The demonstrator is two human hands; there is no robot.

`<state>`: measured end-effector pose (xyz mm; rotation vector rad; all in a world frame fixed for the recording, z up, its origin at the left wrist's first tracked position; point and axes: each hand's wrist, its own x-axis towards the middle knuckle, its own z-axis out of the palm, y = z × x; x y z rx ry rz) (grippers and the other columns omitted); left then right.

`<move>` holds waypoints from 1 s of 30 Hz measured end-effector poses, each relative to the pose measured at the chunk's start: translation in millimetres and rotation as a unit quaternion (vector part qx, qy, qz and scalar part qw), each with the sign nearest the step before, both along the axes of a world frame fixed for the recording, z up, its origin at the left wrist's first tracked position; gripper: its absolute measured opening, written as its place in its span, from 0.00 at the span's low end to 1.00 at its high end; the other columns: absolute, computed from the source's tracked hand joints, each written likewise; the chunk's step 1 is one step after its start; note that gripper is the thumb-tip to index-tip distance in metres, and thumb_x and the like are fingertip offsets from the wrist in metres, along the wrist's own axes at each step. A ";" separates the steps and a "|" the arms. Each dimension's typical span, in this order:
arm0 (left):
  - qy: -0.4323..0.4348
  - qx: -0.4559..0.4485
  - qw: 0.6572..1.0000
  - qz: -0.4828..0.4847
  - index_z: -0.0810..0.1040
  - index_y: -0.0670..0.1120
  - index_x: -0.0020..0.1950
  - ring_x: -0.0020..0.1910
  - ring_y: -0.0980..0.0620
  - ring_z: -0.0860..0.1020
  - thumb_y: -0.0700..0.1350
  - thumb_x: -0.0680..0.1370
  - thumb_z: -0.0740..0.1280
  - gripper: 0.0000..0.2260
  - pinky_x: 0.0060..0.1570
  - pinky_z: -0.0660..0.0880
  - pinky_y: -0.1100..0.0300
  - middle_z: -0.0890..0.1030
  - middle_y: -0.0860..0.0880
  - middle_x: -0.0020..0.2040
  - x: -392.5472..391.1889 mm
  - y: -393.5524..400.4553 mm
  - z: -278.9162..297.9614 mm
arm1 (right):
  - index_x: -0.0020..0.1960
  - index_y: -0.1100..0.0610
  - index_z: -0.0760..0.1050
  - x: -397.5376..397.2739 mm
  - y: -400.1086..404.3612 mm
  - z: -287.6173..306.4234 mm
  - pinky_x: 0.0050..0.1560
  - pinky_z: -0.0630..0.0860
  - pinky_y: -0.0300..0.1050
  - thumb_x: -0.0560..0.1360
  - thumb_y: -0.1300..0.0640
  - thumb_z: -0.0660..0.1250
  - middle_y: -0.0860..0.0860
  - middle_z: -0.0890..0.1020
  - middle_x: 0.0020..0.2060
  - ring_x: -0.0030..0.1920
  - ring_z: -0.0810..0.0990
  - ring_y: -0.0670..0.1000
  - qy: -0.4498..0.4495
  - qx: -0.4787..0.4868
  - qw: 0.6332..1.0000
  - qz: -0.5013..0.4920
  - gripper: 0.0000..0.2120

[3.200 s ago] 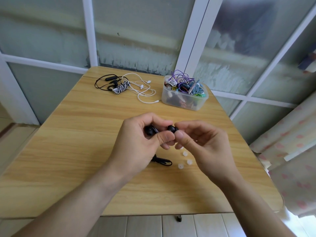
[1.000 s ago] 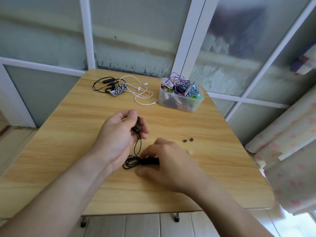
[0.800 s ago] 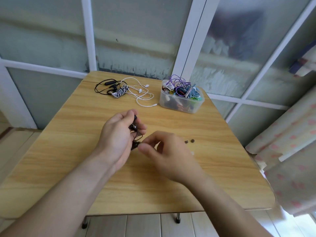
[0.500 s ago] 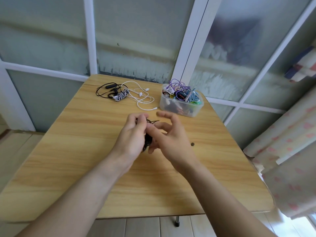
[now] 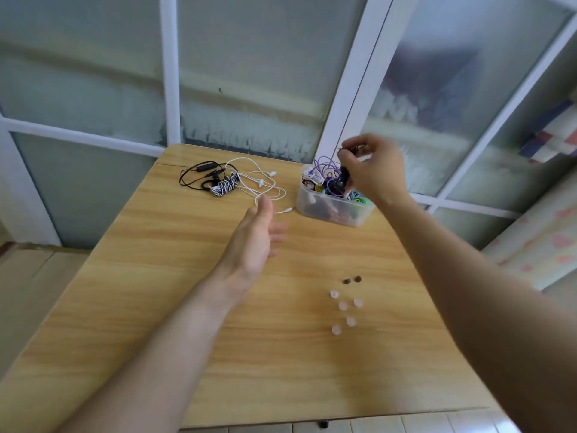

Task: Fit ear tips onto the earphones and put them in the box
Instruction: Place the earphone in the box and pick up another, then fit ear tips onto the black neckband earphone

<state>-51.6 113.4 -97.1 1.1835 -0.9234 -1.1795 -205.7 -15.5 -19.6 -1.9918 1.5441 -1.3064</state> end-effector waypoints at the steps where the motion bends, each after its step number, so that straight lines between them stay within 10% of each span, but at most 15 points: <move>1: 0.001 0.000 1.000 0.002 0.70 0.46 0.65 0.52 0.48 0.79 0.58 0.83 0.48 0.21 0.54 0.74 0.51 0.80 0.43 0.55 -0.1 0.4 1.3 | 0.48 0.52 0.83 -1.4 -14.5 3.4 0.50 0.81 0.52 0.73 0.57 0.70 0.46 0.82 0.38 0.42 0.83 0.50 0.061 -0.010 0.998 -0.006 0.06; 8: 0.015 0.025 0.999 0.014 0.75 0.44 0.56 0.46 0.44 0.81 0.58 0.83 0.48 0.23 0.42 0.75 0.52 0.83 0.40 0.48 14.4 -8.3 -3.1 | 0.53 0.65 0.79 24.3 -58.0 -4.9 0.47 0.65 0.43 0.83 0.57 0.55 0.61 0.80 0.50 0.53 0.76 0.61 0.425 0.115 0.897 0.049 0.17; 15: -0.015 0.058 0.998 -0.001 0.76 0.40 0.53 0.38 0.44 0.80 0.57 0.84 0.49 0.24 0.35 0.74 0.55 0.83 0.39 0.44 23.8 -14.7 -4.0 | 0.50 0.64 0.79 30.9 -81.9 -15.5 0.43 0.75 0.47 0.73 0.61 0.68 0.57 0.80 0.43 0.45 0.76 0.57 0.423 0.028 0.905 -0.024 0.08; 21: -0.087 0.093 0.992 0.018 0.77 0.41 0.49 0.31 0.47 0.79 0.49 0.81 0.60 0.12 0.29 0.69 0.60 0.83 0.45 0.39 32.6 -16.7 -7.8 | 0.55 0.61 0.81 47.8 -77.1 10.6 0.45 0.74 0.43 0.72 0.57 0.73 0.56 0.82 0.48 0.47 0.79 0.56 0.611 0.106 0.784 0.008 0.13; 27: -0.224 0.076 0.969 0.077 0.78 0.46 0.43 0.24 0.52 0.75 0.46 0.78 0.64 0.07 0.31 0.69 0.62 0.83 0.50 0.36 48.9 -17.2 -16.0 | 0.41 0.60 0.80 98.8 -62.9 22.6 0.48 0.81 0.50 0.70 0.67 0.62 0.57 0.82 0.40 0.42 0.80 0.58 0.397 -0.024 0.917 0.040 0.08; 30: -0.250 0.084 0.959 0.101 0.79 0.46 0.40 0.27 0.50 0.74 0.47 0.77 0.65 0.08 0.31 0.68 0.62 0.83 0.50 0.35 62.5 -18.3 -19.3 | 0.56 0.59 0.79 151.7 -46.9 -4.6 0.57 0.78 0.49 0.74 0.60 0.65 0.56 0.82 0.53 0.54 0.80 0.56 0.368 0.002 0.915 0.167 0.12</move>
